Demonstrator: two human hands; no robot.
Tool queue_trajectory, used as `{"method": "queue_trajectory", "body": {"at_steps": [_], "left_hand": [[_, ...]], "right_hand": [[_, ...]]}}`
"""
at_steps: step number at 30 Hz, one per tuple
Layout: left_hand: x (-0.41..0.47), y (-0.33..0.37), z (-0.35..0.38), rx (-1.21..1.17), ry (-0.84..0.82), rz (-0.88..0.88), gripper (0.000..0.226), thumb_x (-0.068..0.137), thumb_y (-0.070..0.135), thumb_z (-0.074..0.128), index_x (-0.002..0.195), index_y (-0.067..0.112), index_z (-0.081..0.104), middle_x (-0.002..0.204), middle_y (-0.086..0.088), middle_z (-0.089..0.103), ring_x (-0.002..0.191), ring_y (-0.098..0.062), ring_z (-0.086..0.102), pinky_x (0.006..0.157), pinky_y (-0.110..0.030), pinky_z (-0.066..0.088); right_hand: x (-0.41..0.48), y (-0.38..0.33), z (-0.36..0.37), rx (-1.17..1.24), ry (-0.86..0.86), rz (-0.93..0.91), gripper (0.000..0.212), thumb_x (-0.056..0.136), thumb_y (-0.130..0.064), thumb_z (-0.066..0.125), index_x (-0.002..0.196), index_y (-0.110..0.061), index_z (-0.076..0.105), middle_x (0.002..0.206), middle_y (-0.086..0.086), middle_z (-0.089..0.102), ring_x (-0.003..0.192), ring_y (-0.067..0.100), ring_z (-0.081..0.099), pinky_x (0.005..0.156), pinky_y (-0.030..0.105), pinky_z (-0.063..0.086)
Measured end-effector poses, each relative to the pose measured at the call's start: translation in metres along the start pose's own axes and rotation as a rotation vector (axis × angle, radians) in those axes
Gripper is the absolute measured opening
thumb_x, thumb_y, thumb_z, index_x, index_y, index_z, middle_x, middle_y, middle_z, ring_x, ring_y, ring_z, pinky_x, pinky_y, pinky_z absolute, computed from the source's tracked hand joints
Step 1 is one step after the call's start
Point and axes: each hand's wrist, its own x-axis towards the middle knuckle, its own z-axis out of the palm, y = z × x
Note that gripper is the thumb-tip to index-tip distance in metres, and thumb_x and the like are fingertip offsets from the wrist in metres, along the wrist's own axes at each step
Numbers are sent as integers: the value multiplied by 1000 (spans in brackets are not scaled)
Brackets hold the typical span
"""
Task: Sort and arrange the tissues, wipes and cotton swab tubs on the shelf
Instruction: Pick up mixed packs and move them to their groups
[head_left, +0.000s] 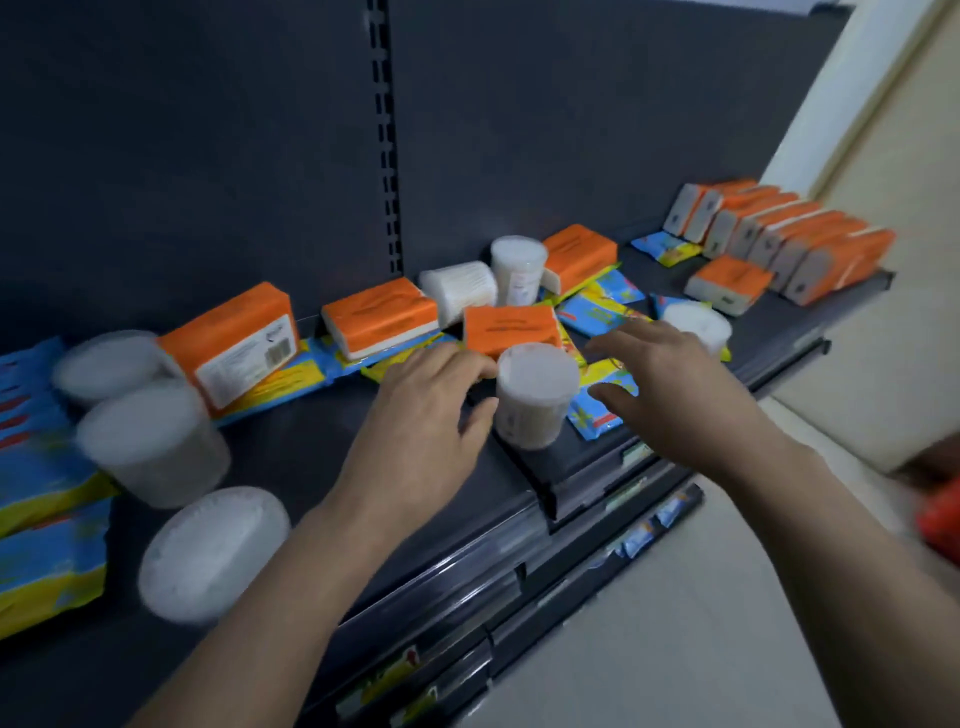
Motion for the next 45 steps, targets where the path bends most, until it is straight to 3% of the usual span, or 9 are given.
{"method": "queue_trajectory", "body": {"at_steps": [9,17,28,31,33,36,38,42,45], "left_hand": [[33,14,29,21,-35,1,23,84,20,62,107,17,60,101,2,59,98,-19,53,89,-34,42],[58,51,67,103,69,-144,26,85,23,53,109,17,60,107,4,57,103,-8,43,88,-21,29],[46,86,95,252,161,-370,24,83,18,54,105,13,62,104,-2,60,95,-11,44,80,-20,31],[43,91,100,256,136,-392,25,82,18,55,105,12,63,104,-4,60,97,-12,44,81,-20,32],[44,92,101,248,135,-388,24,82,19,54,105,13,63,104,-3,60,97,-12,45,82,-20,33],[51,92,99,227,153,-332,21,84,19,53,102,13,63,101,-1,61,94,-9,46,79,-16,32],[62,92,99,178,170,-281,20,87,22,50,100,12,63,99,0,61,92,-8,46,78,-12,30],[87,93,104,122,255,-169,17,85,14,53,97,8,64,97,-3,62,93,-13,51,82,-16,35],[107,96,117,86,260,-108,15,83,10,57,96,12,64,96,-1,62,92,-18,53,83,-24,39]], "right_hand": [[11,48,7,-18,-93,30,49,90,-31,58,135,-18,44,136,3,47,126,25,38,99,37,35],[51,102,38,43,-310,-179,54,86,-33,63,134,-17,44,134,5,48,123,25,44,99,37,40],[92,127,65,67,-621,-388,69,83,-35,67,141,-15,34,140,11,40,129,29,38,99,42,40],[98,123,65,-19,-561,-425,76,79,-38,71,141,-16,34,132,12,40,127,31,32,99,44,38],[100,122,60,15,-494,-446,69,77,-36,73,135,-14,43,126,12,41,122,30,34,95,39,37],[99,122,46,154,-400,-467,32,79,-26,72,104,-15,55,104,4,41,97,20,43,75,27,35],[95,125,35,231,-324,-432,26,80,-19,68,87,-18,43,92,1,43,84,21,44,69,27,34],[90,144,9,428,-143,-323,27,83,-17,64,101,-18,44,86,3,51,81,25,47,67,31,36],[86,166,-6,576,15,-214,51,80,-12,63,125,-21,42,89,4,57,78,23,51,70,31,41]]}}
